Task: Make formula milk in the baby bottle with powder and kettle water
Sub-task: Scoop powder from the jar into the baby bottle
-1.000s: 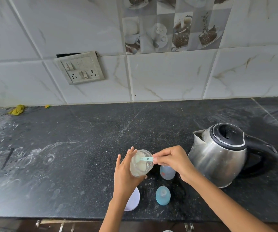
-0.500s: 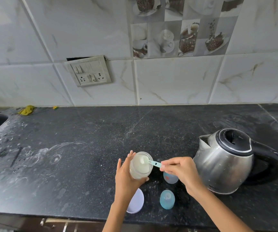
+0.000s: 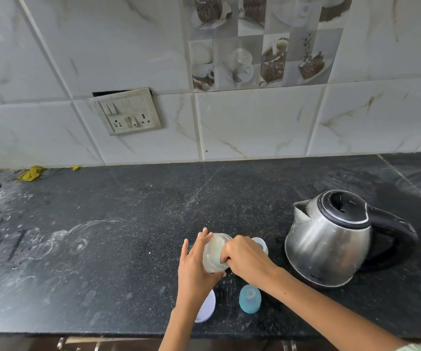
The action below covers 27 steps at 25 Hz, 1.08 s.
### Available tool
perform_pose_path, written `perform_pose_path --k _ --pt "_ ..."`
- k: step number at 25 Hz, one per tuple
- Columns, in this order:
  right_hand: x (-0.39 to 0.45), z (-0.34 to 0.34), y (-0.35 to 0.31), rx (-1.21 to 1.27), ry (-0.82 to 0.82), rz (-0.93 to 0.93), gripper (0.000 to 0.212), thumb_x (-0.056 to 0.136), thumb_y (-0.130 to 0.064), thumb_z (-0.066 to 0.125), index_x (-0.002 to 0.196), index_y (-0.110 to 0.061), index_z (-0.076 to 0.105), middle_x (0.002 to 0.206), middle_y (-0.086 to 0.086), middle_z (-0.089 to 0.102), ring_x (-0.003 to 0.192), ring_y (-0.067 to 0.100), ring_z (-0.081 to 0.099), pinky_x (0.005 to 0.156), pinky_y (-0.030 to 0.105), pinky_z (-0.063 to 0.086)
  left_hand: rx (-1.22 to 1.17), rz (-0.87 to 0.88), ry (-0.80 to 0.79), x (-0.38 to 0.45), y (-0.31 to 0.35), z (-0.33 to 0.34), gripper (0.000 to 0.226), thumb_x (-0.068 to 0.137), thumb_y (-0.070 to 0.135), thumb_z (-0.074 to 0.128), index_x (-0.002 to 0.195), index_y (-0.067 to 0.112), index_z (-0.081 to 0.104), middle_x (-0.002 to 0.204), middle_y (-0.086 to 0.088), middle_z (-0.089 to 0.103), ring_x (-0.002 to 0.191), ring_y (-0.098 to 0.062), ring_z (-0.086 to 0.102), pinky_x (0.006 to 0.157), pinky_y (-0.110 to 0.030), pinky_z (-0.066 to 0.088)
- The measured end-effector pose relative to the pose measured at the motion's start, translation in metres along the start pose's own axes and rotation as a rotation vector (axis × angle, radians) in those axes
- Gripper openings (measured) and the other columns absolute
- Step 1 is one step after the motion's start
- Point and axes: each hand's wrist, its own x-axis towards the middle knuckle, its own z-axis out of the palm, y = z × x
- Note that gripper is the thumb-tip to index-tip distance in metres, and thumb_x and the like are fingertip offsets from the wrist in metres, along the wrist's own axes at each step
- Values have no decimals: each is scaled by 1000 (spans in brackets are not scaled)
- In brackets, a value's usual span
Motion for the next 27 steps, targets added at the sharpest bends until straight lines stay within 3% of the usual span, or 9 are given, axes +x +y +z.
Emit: perform_pose_path --k 5,7,9,12,20,23,27 --pt "-14 -11 7 552 146 227 12 74 -15 81 85 -20 81 83 -4 78 78 4 71 76 17 55 -9 -15 23 -2 4 0 76 63 35 83 129 21 50 145 9 42 132 -7 43 118 -29 10" --pt "-24 -12 11 923 179 393 14 71 -8 84 84 -12 80 79 5 78 77 11 74 72 18 57 -24 -70 45 -4 4 -2 81 60 35 85 131 23 48 142 18 39 129 -2 41 118 -31 16" --pt "-35 -11 14 1129 222 495 11 71 -2 83 80 -8 80 76 10 77 78 20 75 73 25 60 -62 -150 55 -5 3 -4 88 55 39 87 132 26 46 139 22 40 129 -6 42 116 -40 28" --pt "-46 -7 15 1187 289 547 11 73 2 80 79 -7 79 73 11 77 77 21 75 66 20 59 -117 -214 62 -6 1 -3 95 49 45 87 131 27 45 135 24 43 129 -20 47 104 -48 41" --pt "-47 2 11 1301 381 625 10 72 4 80 78 -4 79 72 11 77 73 19 75 60 18 56 -163 -250 -49 0 -3 -2 89 49 46 85 126 27 46 133 9 53 122 -17 49 101 -45 43" --pt "-46 0 9 1127 448 554 12 71 1 80 74 -11 80 68 5 76 68 17 74 58 16 56 -165 -271 -75 2 -6 -3 91 49 44 86 128 25 45 127 10 55 120 -16 50 101 -44 43" --pt "-44 -1 7 793 547 404 13 71 -1 80 73 -14 80 67 -6 75 59 3 68 55 9 50 -147 -276 -88 1 -4 -3 94 51 41 88 131 22 43 128 10 53 122 -18 47 103 -45 40"
